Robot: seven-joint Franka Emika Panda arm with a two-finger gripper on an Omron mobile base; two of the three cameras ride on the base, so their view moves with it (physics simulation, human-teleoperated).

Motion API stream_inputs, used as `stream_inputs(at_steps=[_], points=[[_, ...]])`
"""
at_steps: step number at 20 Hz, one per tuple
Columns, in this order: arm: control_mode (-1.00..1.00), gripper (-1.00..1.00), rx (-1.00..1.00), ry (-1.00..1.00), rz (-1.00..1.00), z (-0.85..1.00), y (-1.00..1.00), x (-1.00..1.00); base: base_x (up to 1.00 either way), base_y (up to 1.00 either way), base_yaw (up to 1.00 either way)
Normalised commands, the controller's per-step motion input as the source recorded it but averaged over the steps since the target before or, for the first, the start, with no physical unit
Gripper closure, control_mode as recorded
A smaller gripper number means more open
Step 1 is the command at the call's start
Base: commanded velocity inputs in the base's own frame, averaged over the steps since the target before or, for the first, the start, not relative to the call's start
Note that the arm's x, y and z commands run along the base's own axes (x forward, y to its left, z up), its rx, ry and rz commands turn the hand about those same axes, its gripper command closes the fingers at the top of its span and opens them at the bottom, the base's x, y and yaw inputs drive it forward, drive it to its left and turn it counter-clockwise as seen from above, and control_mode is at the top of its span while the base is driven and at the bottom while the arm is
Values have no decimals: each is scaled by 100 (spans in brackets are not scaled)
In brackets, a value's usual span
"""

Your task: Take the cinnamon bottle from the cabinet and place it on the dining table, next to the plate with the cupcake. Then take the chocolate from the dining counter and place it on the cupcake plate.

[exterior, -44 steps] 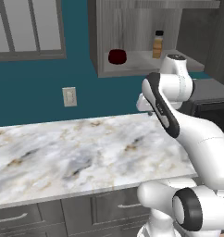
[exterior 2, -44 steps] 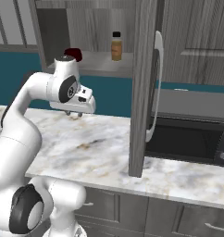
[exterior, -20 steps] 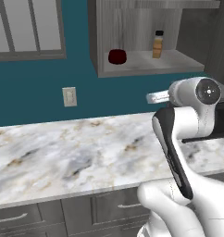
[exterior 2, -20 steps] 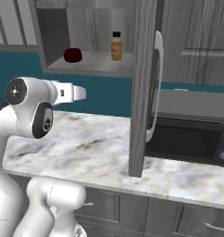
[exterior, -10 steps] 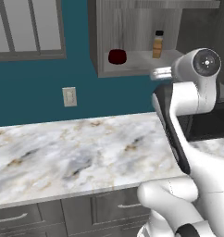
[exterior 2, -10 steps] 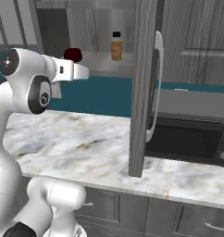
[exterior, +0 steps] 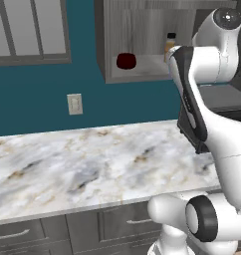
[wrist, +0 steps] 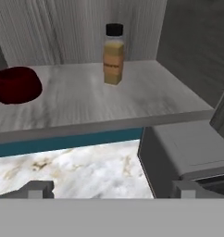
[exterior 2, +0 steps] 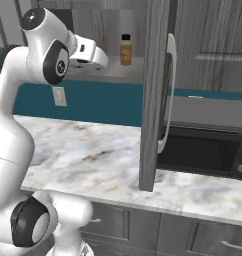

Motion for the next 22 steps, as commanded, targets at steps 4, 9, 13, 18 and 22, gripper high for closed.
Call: stream_inputs(at_steps=[4, 9, 13, 18, 22], points=[[-100, -100, 0, -1, 0, -13, -13, 41, 0, 0, 0], [-100, -100, 0, -10, 0, -35, -5, 30, 0, 0, 0], [-100, -100, 1, -19, 0, -43, -1, 28, 0, 0, 0], [-100, -100, 8, -3, -1, -12, -10, 47, 0, 0, 0], [-100, -100, 11, 8, -1, 0, -12, 56, 0, 0, 0]])
